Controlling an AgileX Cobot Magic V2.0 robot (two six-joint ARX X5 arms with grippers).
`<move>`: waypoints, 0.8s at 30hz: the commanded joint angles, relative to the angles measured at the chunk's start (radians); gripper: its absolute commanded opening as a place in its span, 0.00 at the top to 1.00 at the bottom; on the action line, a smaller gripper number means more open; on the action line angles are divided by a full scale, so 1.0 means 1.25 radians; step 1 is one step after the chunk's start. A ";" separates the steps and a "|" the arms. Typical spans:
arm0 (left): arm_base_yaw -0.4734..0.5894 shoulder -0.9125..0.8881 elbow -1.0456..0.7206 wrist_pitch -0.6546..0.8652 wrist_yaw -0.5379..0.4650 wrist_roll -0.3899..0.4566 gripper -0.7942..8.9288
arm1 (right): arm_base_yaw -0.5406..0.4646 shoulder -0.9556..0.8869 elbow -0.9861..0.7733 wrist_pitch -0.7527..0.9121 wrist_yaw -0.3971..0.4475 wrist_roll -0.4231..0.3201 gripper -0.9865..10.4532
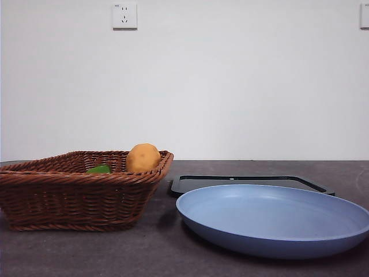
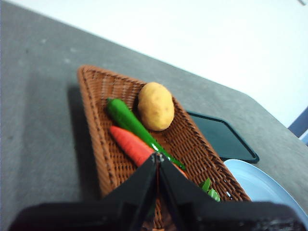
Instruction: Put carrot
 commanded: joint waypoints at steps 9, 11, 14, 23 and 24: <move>0.002 0.271 0.258 -0.056 0.004 0.089 0.91 | 0.001 0.213 0.284 -0.146 -0.002 -0.017 0.91; 0.002 0.340 0.317 -0.075 0.013 0.125 0.91 | 0.001 0.266 0.334 -0.174 -0.002 -0.040 0.91; 0.001 0.443 0.406 -0.109 0.061 0.163 0.91 | 0.001 0.344 0.401 -0.215 -0.024 -0.077 0.91; 0.000 0.685 0.635 -0.308 0.209 0.259 0.91 | 0.001 0.603 0.532 -0.303 -0.148 -0.178 0.91; 0.000 0.702 0.652 -0.329 0.225 0.269 0.91 | 0.001 0.629 0.534 -0.305 -0.167 -0.187 0.91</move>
